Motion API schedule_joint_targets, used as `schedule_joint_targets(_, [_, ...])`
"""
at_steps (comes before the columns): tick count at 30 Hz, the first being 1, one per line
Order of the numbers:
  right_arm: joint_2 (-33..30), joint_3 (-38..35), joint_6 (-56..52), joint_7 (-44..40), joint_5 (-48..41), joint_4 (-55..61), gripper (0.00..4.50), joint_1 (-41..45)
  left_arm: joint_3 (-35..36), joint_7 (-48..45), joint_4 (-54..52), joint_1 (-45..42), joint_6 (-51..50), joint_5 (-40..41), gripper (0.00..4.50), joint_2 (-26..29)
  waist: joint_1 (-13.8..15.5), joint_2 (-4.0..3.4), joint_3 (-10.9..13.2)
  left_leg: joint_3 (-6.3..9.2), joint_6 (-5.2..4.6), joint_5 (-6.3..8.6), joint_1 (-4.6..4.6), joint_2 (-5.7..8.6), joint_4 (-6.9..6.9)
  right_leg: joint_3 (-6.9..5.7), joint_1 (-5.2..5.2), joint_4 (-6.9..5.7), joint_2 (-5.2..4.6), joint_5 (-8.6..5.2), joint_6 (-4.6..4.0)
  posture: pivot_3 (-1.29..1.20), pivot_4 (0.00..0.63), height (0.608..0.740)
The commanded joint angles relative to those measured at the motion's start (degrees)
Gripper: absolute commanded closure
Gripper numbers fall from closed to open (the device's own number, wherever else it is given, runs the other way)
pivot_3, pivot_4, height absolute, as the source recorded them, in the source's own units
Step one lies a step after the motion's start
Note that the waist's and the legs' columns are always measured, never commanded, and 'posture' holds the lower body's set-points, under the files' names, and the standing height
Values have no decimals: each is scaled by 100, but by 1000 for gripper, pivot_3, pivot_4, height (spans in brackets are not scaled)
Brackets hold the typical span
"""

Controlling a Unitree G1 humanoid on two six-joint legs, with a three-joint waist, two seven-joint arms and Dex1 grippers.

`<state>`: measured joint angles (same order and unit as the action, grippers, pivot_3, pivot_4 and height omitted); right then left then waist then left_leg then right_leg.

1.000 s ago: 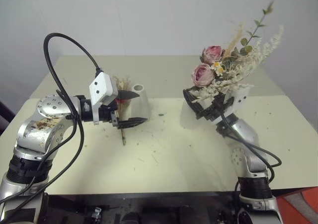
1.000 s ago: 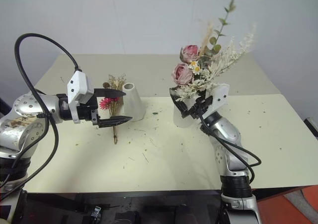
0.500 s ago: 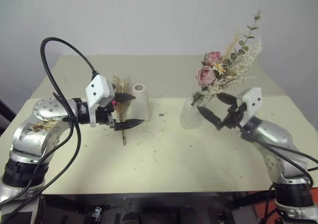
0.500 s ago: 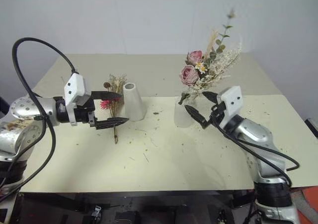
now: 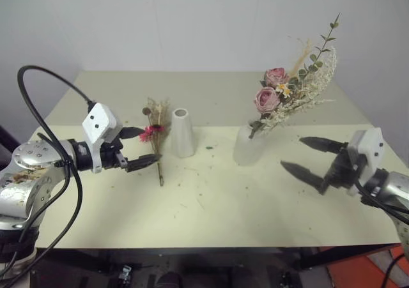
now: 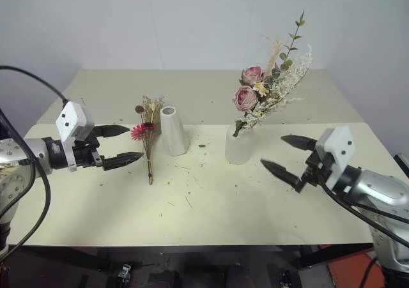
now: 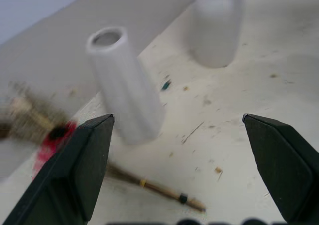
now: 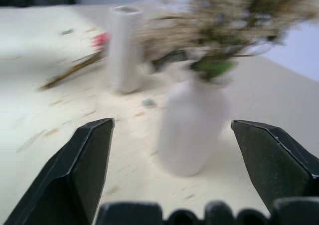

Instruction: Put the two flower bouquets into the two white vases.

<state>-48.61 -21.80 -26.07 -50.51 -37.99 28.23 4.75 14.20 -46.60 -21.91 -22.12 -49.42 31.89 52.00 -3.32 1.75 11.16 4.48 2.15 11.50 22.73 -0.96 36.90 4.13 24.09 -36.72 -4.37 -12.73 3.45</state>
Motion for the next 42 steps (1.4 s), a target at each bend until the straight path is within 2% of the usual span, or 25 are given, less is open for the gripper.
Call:
schedule_joint_targets(1, [-319,-45,-425,-147,-511,534,33,59,457,1158,-512,-109,-1405,177,0,-260,1,2,0,0,0,0,-5,1,1,0,-3,-3,-1,0,0,0,150,740])
schedule_joint_targets(4, [-403,302,-779,124,-658,735,33,445,680,1970,-496,-527,-2490,157,0,-666,2,6,0,1,0,0,-13,1,2,0,-7,-6,1,0,0,0,150,740])
schedule_joint_targets(6, [-377,617,-961,186,-770,778,33,853,812,2510,-261,-1090,-3215,31,0,-1151,13,10,0,2,1,0,-11,1,4,-1,-6,-5,2,1,1,0,150,740])
schedule_joint_targets(9, [-355,995,-1143,123,-863,756,33,1300,607,3092,-197,-1664,-4065,-268,0,-1716,63,13,-1,4,1,-1,-4,5,7,-4,-5,-1,2,2,3,0,150,740])
schedule_joint_targets(11, [-338,1197,-1151,89,-781,700,33,1510,467,3423,-127,-1823,-4277,-425,0,-2077,80,13,-1,4,2,0,6,7,5,-3,0,8,-1,1,4,0,150,740])
schedule_joint_targets(16, [-337,1436,-1229,104,-718,592,33,1848,108,4419,503,-2190,-4308,-1069,0,-2934,115,18,1,5,3,0,20,13,7,-5,8,16,-6,14,-9,0,150,740])
schedule_joint_targets(23, [-376,1431,-1398,208,-736,696,33,1861,350,4685,1517,-2668,-4294,-1420,0,-3713,119,20,1,6,4,-1,18,13,7,-5,6,15,-5,12,-6,0,150,740])
schedule_joint_targets(35, [-372,1316,-1621,421,-832,876,33,1783,476,4797,2885,-3081,-3587,-1808,0,-4082,126,21,1,6,5,-1,18,14,7,-5,6,14,-6,12,-4,0,150,740])
schedule_joint_targets(38, [-369,1314,-1646,465,-835,885,0,1771,535,4723,3150,-3190,-3330,-1779,573,-4141,128,22,1,6,5,-1,19,15,7,-6,6,16,-6,10,0,0,150,740])
schedule_joint_targets(42, [-383,1312,-1659,511,-826,901,0,1740,457,4705,3475,-3208,-3148,-1821,1865,-4159,110,22,1,6,5,-1,20,15,6,-5,8,16,-7,12,-4,0,150,740])
